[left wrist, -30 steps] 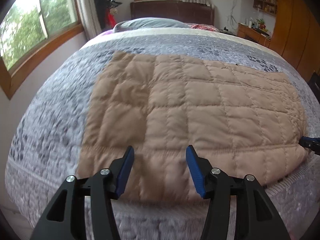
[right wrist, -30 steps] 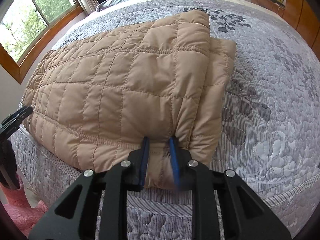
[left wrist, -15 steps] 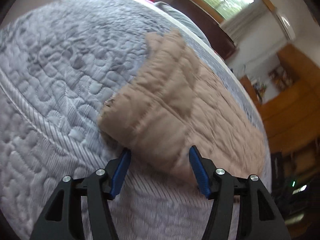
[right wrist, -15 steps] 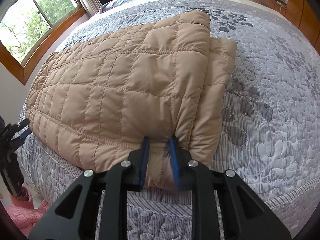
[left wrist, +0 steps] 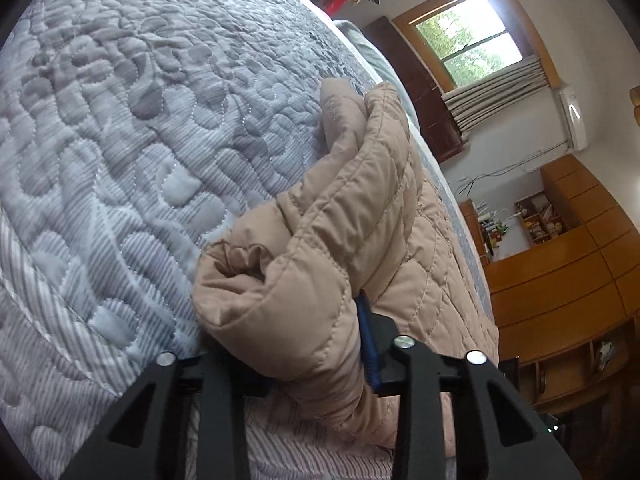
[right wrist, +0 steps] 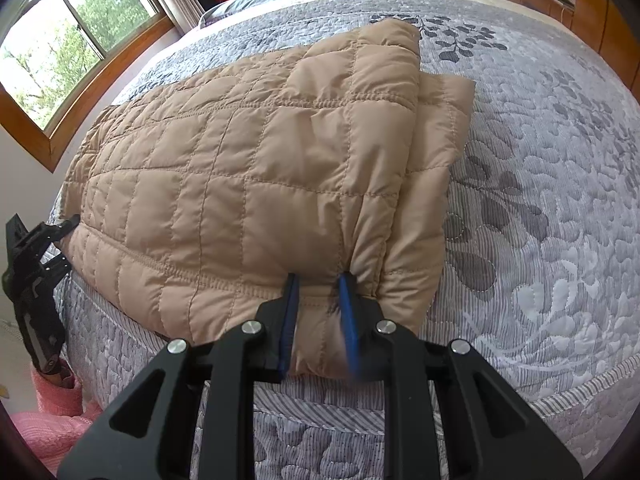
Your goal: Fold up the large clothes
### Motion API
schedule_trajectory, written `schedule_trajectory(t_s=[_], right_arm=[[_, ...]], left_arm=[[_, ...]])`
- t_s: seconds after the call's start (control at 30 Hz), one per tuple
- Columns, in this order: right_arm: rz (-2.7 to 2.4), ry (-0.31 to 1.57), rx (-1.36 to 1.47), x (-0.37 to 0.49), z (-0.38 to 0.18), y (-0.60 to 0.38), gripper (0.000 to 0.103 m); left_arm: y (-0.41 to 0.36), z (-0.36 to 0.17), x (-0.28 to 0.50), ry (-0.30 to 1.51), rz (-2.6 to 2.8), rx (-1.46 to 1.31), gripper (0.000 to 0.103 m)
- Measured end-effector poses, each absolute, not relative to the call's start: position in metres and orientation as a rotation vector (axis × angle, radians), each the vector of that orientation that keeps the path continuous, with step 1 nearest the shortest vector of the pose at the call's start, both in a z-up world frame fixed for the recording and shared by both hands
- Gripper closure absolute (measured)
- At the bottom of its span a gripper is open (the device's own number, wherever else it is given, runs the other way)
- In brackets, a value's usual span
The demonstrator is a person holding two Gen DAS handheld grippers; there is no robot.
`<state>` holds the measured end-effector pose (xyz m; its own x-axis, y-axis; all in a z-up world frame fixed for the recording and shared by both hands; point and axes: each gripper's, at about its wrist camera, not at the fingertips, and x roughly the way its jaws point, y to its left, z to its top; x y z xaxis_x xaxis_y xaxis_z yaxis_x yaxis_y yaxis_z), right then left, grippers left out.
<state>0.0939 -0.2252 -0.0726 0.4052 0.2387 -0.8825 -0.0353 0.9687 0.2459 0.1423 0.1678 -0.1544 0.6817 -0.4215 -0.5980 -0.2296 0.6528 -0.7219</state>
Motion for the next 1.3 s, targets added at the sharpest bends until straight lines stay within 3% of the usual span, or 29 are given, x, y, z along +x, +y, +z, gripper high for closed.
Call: schedule_trajectory(t_s=[0.2, 0.8, 1.03, 1.3], right_arm=[[0.188, 1.144, 0.219, 0.094, -0.074, -0.227, 0.084], [0.197, 1.173, 0.261, 0.102, -0.072, -0.238, 0.084], [0.205, 1.173, 0.283, 0.101, -0.072, -0.24, 0.084], [0.209, 1.174, 0.284, 0.1, -0.072, -0.24, 0.084]], left_arm=[[0.161, -0.143, 0.134, 0.777, -0.149, -0.853, 0.089], [0.032, -0.005, 0.12, 0.546, -0.451, -0.25, 0.09], [-0.036, -0.004, 0.126, 0.607, -0.6, -0.076, 0.09], [-0.084, -0.04, 0.137, 0.758, -0.731, 0.009, 0.089]])
